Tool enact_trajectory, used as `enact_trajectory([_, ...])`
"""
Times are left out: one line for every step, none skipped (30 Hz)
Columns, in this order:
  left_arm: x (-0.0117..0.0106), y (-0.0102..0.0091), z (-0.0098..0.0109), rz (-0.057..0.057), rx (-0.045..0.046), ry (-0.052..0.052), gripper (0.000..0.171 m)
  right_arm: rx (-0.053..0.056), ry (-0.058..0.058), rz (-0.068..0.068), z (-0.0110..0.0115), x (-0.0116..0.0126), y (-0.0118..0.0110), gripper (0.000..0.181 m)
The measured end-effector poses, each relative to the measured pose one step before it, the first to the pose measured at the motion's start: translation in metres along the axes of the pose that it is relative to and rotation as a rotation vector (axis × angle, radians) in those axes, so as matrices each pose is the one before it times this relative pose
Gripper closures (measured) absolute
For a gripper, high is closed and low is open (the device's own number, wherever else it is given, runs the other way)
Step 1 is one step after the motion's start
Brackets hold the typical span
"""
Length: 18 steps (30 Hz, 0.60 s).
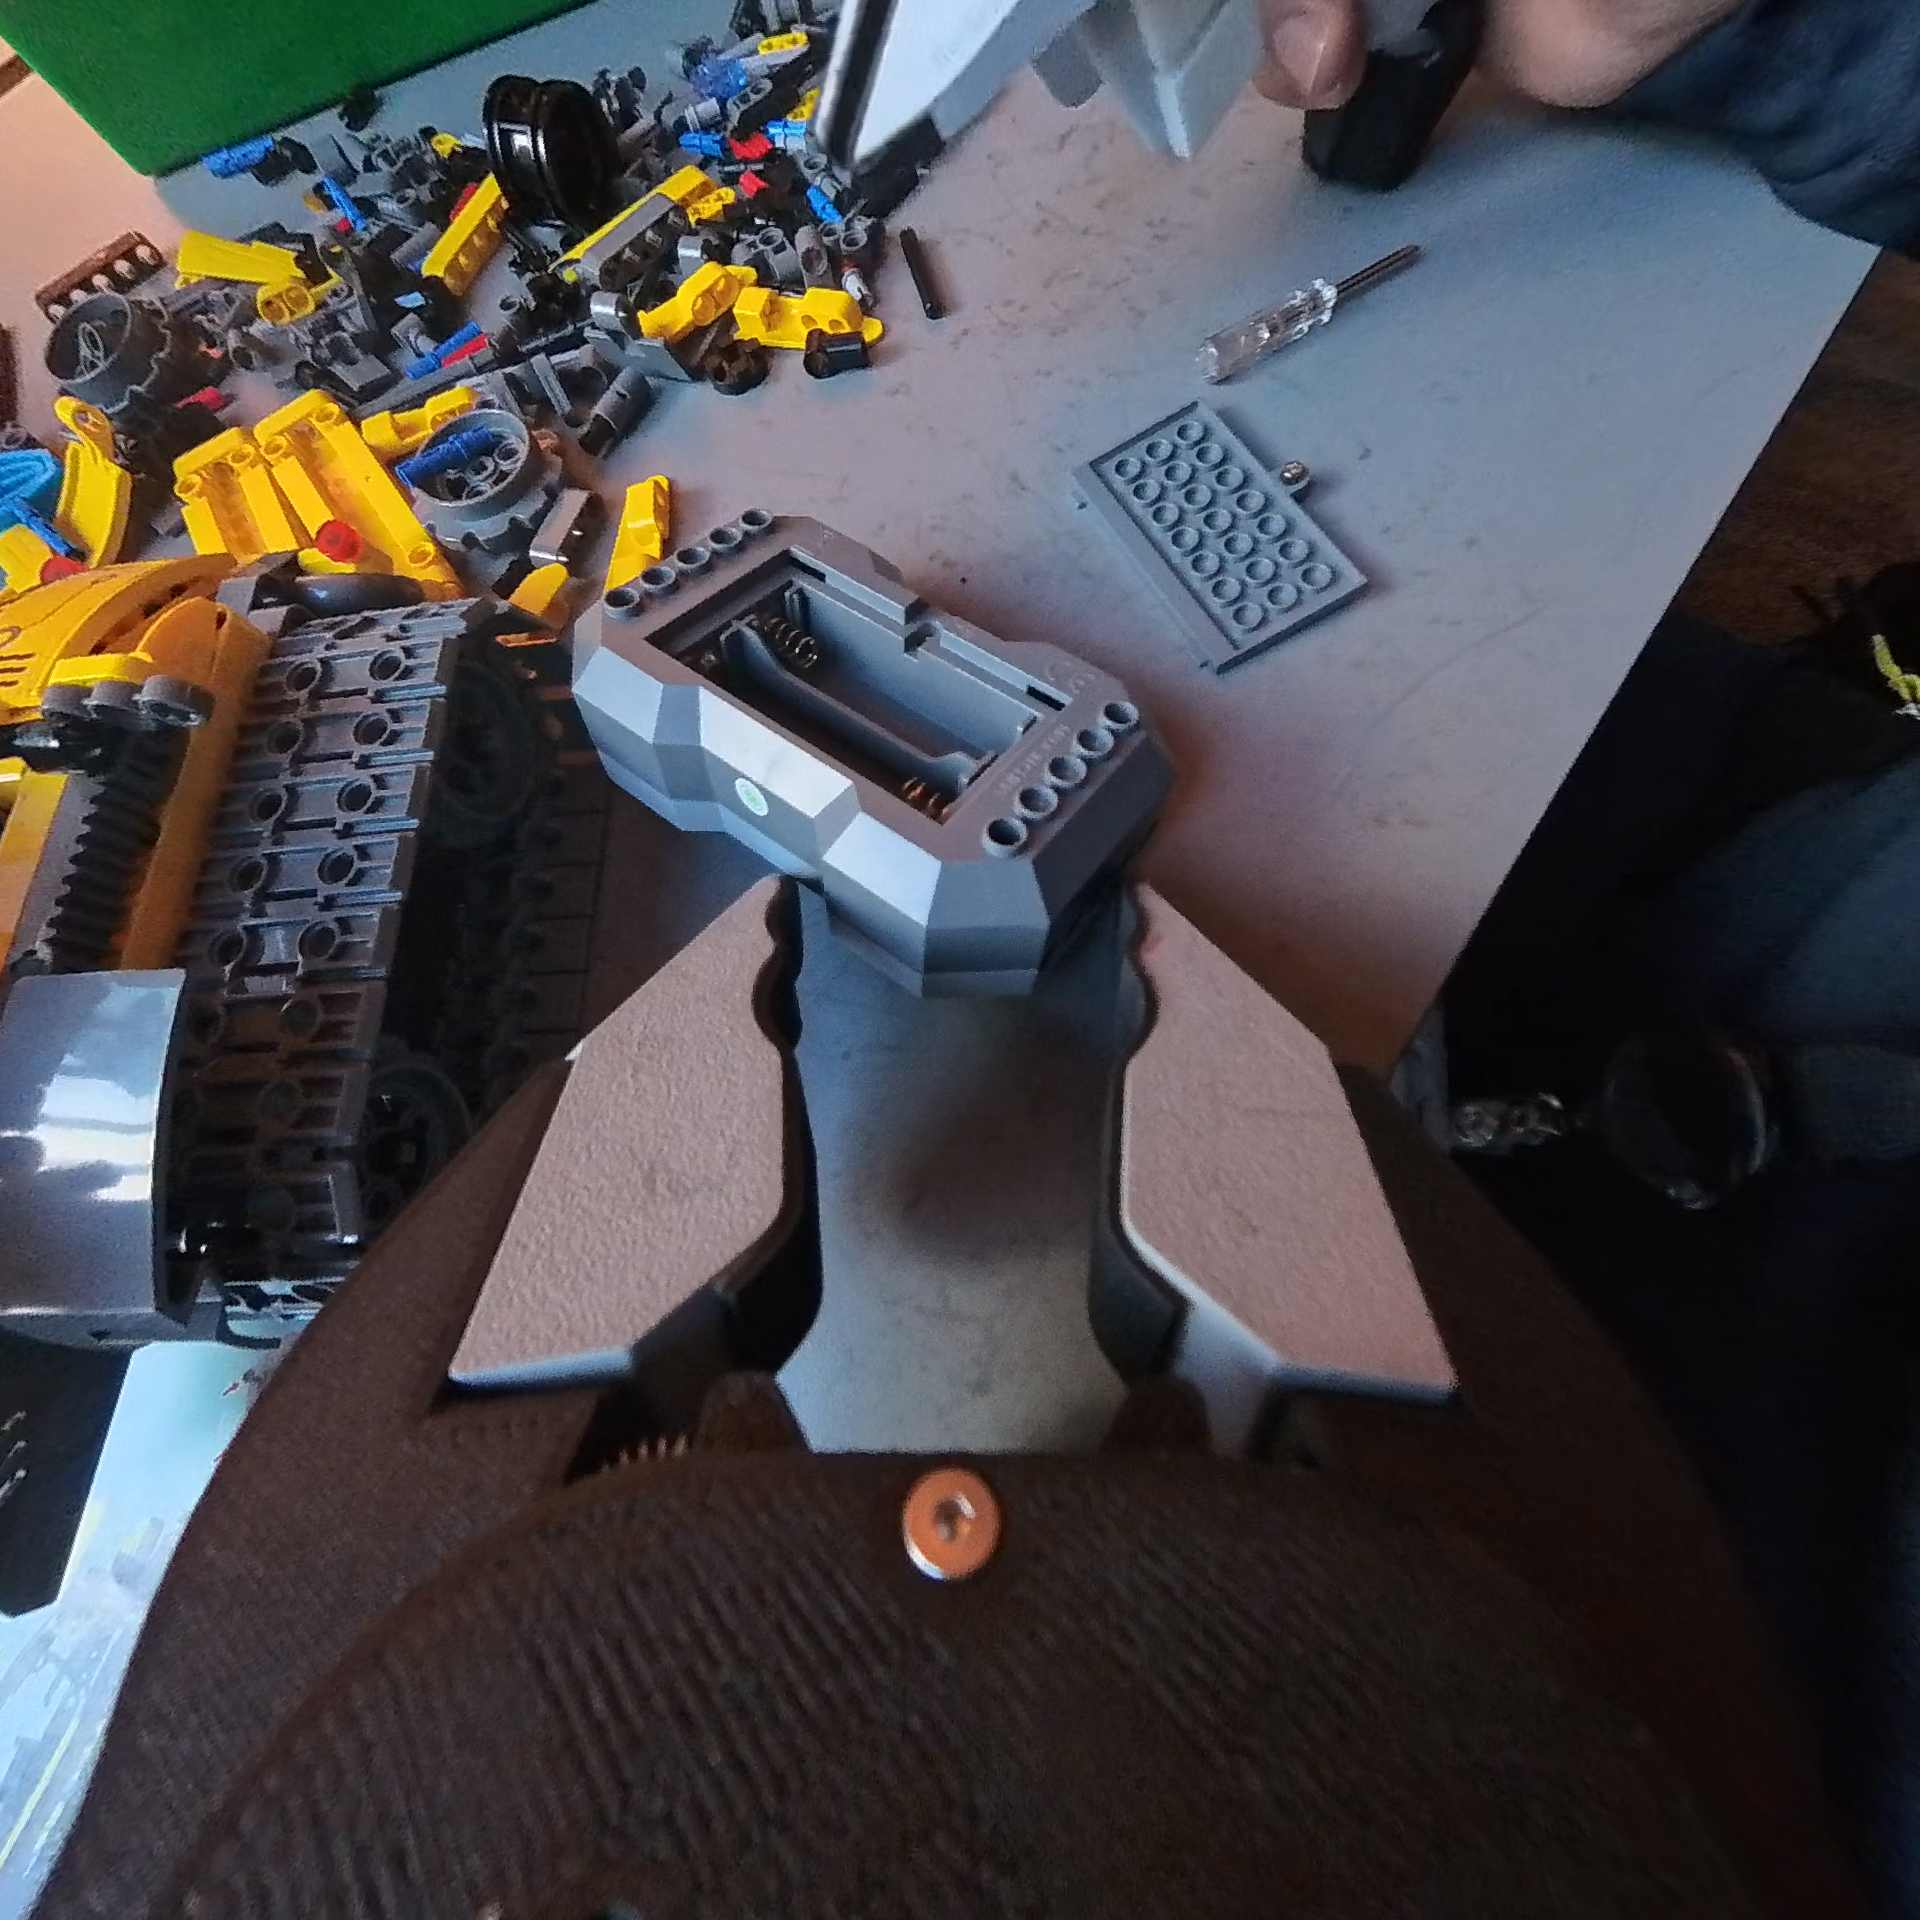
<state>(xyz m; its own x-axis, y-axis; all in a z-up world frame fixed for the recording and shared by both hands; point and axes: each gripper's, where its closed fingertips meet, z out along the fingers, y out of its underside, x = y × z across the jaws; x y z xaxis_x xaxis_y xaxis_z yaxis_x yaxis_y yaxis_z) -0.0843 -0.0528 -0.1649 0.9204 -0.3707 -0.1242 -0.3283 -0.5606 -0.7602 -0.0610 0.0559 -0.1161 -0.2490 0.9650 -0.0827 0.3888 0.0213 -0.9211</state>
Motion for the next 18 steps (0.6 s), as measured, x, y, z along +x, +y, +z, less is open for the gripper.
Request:
enact_trajectory([0.0001,0.00009,0.00002,0.0015,-0.00019,-0.0003,0.115,-0.0031,-0.0004,-0.0053,0.00037,-0.00066,0.00039,0.176])
enact_trajectory([0.00021,0.00007,-0.00001,0.0024,-0.00013,-0.0005,0.116,-0.0022,0.0005,-0.0054,0.00023,-0.00049,0.00033,0.177])
enact_trajectory([0.00012,-0.00008,-0.00003,0.0032,0.00018,-0.0014,0.116,-0.0014,0.0018,-0.0045,0.00013,-0.00031,0.00017,0.179])
enact_trajectory([0.00015,0.00009,0.00005,0.0039,-0.00005,-0.0025,0.116,-0.0014,0.0025,-0.0026,0.00014,-0.00002,0.00014,0.18])
enact_trajectory([0.00019,0.00003,-0.00003,0.0041,-0.00016,-0.0021,0.117,-0.0016,0.0026,-0.001,0.00016,0.0003,0.00023,0.181])
enact_trajectory([0.00036,-0.00001,-0.00001,0.0036,0.00032,-0.0004,0.117,-0.0016,0.0011,-0.0001,0.00022,0.00015,0.0002,0.181])
enact_trajectory([0.00047,-0.00001,-0.00002,0.0029,0.0008,0.0013,0.118,-0.0012,-0.001,0.0005,0.00019,0.0,0.00015,0.181])
enact_trajectory([0.00076,-0.00021,-0.00018,0.0031,0.00204,0.0047,0.119,-0.0012,-0.0031,0.0013,0.00011,-0.00006,0.00016,0.181])
enact_trajectory([0.00146,-0.00065,-0.00037,0.0027,0.00512,0.0112,0.121,-0.0019,-0.0032,0.0026,0.00038,0.00023,0.0002,0.181])
enact_trajectory([0.0014,-0.00041,-0.00024,-0.0013,0.0038,0.0136,0.122,-0.0044,0.0,0.004,0.00074,0.00104,0.00049,0.181])
enact_trajectory([0.00053,-0.0002,-0.00028,-0.0072,0.00176,0.0111,0.123,-0.006,0.0009,0.0034,0.00091,0.00119,0.00059,0.181])
enact_trajectory([0.00014,-0.00051,-0.00051,-0.0093,0.00469,0.0085,0.123,-0.0051,0.0019,0.0007,0.00115,0.00105,0.0003,0.181])
enact_trajectory([-0.0004,-0.00101,-0.00093,-0.0071,0.00917,0.0023,0.123,-0.0039,0.0018,-0.0026,0.001,0.00038,0.00009,0.181])
enact_trajectory([-0.0005,-0.00121,-0.00101,-0.0024,0.01073,-0.0021,0.122,-0.0036,0.0015,-0.0058,0.00098,-0.00018,0.00023,0.181])
enact_trajectory([-0.00043,-0.00105,-0.00085,0.0024,0.00864,-0.0061,0.121,-0.0038,0.0048,-0.0083,0.00072,-0.00023,0.00029,0.181])
enact_trajectory([-0.00008,-0.00069,-0.0006,0.0076,0.00652,-0.0074,0.122,-0.0037,0.0084,-0.0093,0.00045,-0.00005,0.0004,0.181])
enact_trajectory([-0.00006,-0.0004,-0.00044,0.0116,0.00427,-0.0115,0.122,-0.0023,0.0103,-0.0084,0.00017,0.00027,0.00024,0.181])
enact_trajectory([-0.00011,-0.00036,-0.00047,0.015,0.00488,-0.0154,0.121,-0.0008,0.0111,-0.0068,0.00011,0.00052,0.00007,0.181])
